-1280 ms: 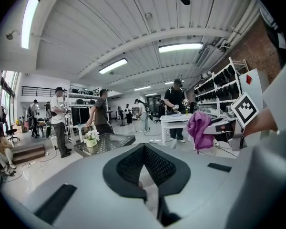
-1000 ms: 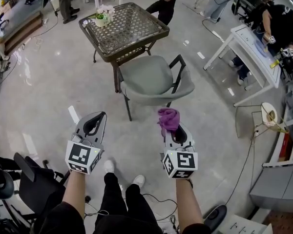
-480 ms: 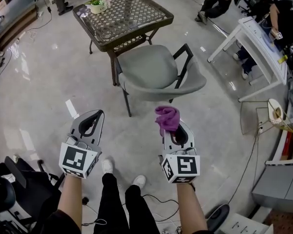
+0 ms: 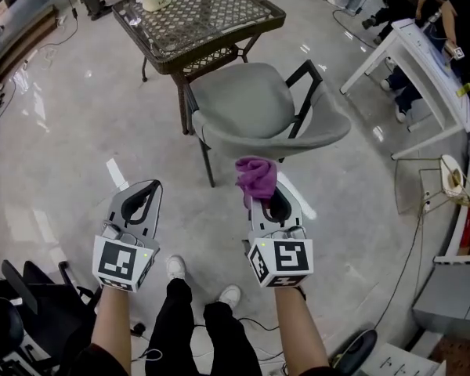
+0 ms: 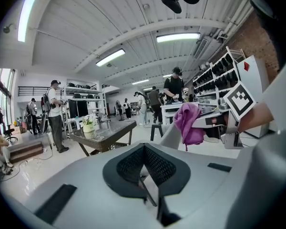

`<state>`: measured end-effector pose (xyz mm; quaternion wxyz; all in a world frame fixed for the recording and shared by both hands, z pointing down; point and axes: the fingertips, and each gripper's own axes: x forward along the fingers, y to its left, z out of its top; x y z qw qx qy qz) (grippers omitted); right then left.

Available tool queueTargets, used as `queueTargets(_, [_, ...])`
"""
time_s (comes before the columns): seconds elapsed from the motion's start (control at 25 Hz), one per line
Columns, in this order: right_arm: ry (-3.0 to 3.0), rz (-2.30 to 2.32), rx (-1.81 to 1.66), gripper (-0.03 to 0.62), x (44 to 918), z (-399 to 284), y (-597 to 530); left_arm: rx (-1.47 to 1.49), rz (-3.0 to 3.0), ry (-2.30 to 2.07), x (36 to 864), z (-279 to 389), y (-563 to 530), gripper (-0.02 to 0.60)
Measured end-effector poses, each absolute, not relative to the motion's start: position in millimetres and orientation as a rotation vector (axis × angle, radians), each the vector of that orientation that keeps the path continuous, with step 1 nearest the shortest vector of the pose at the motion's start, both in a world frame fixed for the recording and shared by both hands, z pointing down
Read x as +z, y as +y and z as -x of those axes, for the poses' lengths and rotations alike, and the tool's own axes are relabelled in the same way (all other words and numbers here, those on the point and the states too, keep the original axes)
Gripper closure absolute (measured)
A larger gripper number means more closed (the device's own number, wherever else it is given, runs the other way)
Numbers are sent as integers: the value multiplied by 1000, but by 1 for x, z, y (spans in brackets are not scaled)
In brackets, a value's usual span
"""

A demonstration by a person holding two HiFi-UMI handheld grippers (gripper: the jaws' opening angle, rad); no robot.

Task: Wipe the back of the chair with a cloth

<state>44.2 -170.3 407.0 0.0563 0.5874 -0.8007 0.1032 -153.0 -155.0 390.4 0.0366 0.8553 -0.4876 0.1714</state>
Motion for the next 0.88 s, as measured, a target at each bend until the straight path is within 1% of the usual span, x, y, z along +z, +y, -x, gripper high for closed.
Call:
queueTargets(0.28, [-2466, -1733, 299, 500, 441, -15, -202, 458, -2711, -1565, 419, 168, -178, 572])
queueTargets(0.56, [-2482, -1672, 254, 500, 473, 9, -235, 527, -2629, -1557, 455, 176, -183, 572])
queueTargets(0.88, [-2423, -1702, 252, 500, 500, -5, -260, 600, -2567, -1541, 494, 177, -180, 572])
